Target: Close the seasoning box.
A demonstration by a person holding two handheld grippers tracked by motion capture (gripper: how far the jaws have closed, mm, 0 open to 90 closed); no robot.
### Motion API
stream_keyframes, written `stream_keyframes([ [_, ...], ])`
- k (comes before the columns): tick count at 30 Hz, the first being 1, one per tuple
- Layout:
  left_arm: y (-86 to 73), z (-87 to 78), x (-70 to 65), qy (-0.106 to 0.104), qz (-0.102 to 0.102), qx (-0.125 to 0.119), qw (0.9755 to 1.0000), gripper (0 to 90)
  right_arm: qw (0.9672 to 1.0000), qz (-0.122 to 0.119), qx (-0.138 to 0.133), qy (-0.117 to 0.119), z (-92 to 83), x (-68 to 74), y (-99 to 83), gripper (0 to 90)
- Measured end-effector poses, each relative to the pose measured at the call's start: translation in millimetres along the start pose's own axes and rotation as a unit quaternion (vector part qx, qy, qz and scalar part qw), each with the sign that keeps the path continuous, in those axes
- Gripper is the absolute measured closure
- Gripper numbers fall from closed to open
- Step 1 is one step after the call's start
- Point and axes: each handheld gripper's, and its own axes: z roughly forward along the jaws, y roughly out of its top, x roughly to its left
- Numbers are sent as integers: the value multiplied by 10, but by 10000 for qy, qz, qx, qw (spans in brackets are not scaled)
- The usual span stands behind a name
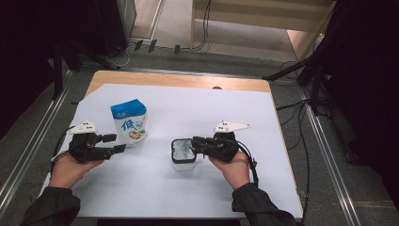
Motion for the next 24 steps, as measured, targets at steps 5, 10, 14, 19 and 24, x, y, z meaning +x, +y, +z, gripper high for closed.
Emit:
stream_keyframes([
  [5,5,1,-6,-8,20,13,10000,363,10000,35,4,-41,-31,-55,-4,678],
  [10,9,-2,-21,-3,57,19,10000,360,9999,-41,-7,-158,-79,-80,-20,602],
  [14,16,-6,-14,20,49,-12,10000,360,9997,-63,-51,-208,-147,-102,-61,564],
  [19,27,23,-6,13,48,20,10000,360,9992,-5,-170,-374,-252,-172,-115,537],
  [24,45,59,-12,0,97,6,10000,360,9981,44,-269,-558,-361,-224,-148,518],
])
